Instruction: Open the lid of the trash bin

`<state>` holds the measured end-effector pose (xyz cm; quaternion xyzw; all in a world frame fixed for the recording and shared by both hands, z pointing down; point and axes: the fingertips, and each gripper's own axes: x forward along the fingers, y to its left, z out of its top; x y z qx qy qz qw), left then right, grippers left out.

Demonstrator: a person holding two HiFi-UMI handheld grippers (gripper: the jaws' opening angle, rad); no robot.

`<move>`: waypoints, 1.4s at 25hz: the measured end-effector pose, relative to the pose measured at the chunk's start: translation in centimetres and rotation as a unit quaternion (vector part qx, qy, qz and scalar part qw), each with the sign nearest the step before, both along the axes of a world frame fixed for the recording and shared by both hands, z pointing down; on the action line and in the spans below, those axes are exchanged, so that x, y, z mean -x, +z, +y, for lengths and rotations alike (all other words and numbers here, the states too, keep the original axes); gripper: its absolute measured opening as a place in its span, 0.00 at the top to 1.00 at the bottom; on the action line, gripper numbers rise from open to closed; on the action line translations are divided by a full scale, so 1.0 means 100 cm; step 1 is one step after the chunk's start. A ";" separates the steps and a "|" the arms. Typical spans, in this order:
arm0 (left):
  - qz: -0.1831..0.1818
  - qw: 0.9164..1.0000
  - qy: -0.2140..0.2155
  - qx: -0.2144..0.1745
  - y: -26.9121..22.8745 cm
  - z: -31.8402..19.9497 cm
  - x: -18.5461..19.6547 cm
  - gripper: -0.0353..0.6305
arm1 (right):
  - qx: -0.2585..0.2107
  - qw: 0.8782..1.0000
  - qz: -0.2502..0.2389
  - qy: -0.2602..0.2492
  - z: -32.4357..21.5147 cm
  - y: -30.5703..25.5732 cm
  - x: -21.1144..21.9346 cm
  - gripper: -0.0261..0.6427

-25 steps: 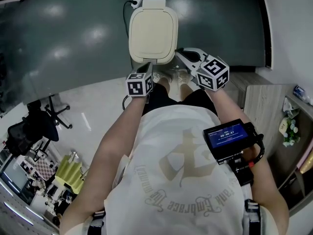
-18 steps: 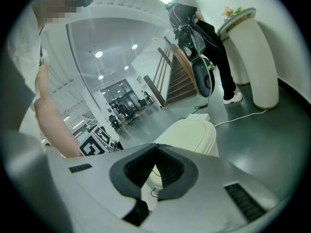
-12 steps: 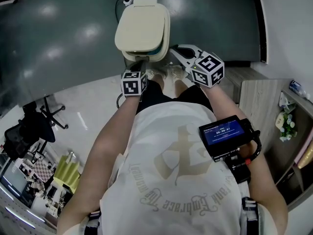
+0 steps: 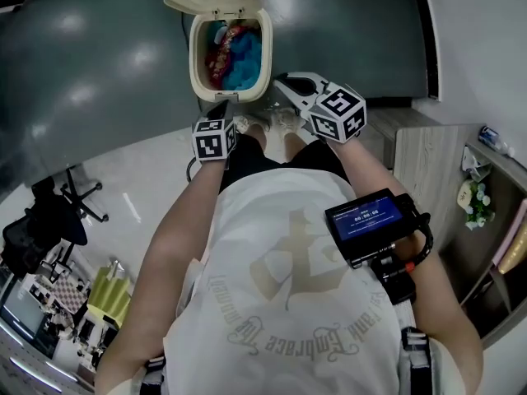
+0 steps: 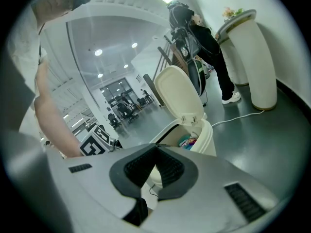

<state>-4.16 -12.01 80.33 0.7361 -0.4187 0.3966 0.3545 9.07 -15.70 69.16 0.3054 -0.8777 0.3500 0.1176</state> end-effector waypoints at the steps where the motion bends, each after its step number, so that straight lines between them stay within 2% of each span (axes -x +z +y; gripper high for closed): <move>1: -0.001 1.000 -0.001 0.000 -0.001 0.000 -0.001 0.92 | 0.000 1.000 0.000 0.000 0.001 -0.001 -0.001 0.95; 8: 0.006 1.000 -0.020 -0.004 -0.007 0.002 -0.003 0.92 | -0.008 1.000 0.003 -0.007 0.009 -0.009 -0.003 0.95; 13: 0.044 0.998 -0.051 -0.012 -0.017 0.001 -0.003 0.93 | -0.015 1.000 0.006 -0.016 0.011 -0.014 0.000 0.95; 20: 0.093 0.990 -0.085 -0.061 -0.058 -0.002 -0.009 0.93 | -0.033 0.999 0.007 -0.029 0.008 -0.031 0.000 0.95; 28: 0.119 0.979 -0.109 -0.125 -0.118 0.000 -0.001 0.93 | -0.068 0.997 -0.010 -0.045 0.009 -0.072 0.010 0.95; 35: 0.138 0.970 -0.120 -0.162 -0.159 0.001 0.006 0.93 | -0.091 0.994 -0.013 -0.058 0.005 -0.104 0.012 0.95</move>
